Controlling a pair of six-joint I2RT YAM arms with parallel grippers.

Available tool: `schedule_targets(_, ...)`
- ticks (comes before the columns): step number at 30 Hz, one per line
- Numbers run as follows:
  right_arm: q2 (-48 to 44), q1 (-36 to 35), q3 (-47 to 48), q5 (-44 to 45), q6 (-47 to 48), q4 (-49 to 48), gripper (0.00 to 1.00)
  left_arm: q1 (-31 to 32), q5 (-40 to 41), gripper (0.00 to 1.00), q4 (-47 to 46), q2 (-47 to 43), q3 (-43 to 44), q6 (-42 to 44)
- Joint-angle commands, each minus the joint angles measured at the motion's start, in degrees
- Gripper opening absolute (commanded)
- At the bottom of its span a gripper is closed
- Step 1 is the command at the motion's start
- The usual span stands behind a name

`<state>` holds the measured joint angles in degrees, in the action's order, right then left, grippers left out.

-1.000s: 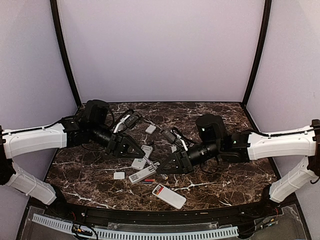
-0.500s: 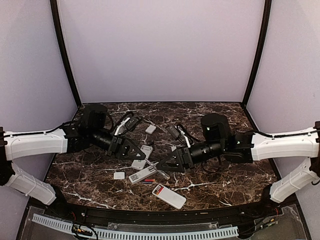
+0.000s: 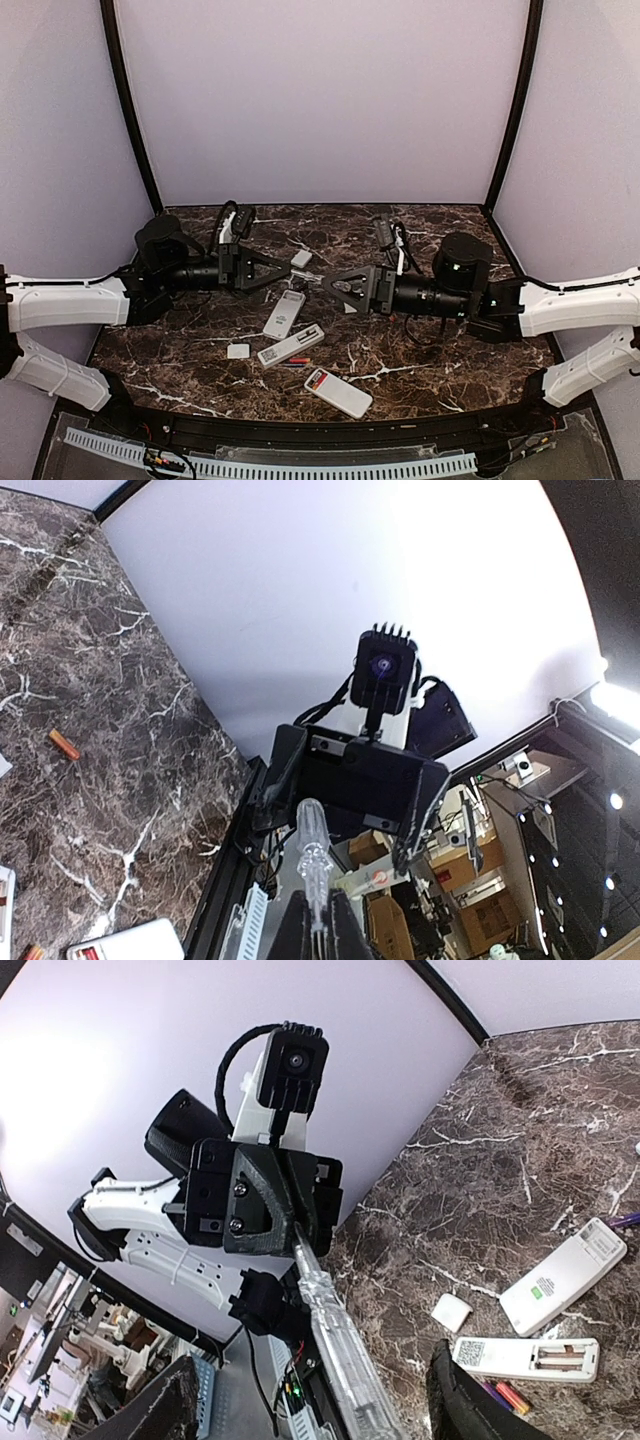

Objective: Unload the batteries from the remote control
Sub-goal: Pass from the left arm to the right

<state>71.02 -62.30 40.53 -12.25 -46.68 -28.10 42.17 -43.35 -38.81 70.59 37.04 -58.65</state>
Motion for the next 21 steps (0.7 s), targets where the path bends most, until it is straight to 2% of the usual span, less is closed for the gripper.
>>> schedule_targets(1, 1.80, -0.53, 2.14, 2.58, -0.74, -6.38, 0.71, 0.19, 3.28, 0.00, -10.28, -0.74, -2.15, -7.95)
schedule_targets(7, 3.97, -0.42, 3.00, 1.55, -1.66, -9.37, 0.55, 0.14, 3.75, 0.00, -11.11, -1.17, -2.69, -9.12)
schedule_targets(8, 4.20, -0.44, 3.32, 1.37, -1.62, -9.43, 0.50, 0.17, 3.69, 0.00, -10.72, -1.16, -2.59, -9.07)
schedule_targets(15, 5.58, -0.34, 4.87, 0.41, -1.45, -8.62, 0.34, 0.19, 3.42, 0.00, -9.92, -1.13, -2.52, -9.14)
schedule_targets(21, 5.42, -0.36, 4.42, 1.26, -1.70, -8.18, 0.04, 0.14, 3.80, 0.00, -9.12, -1.24, -2.66, -8.96)
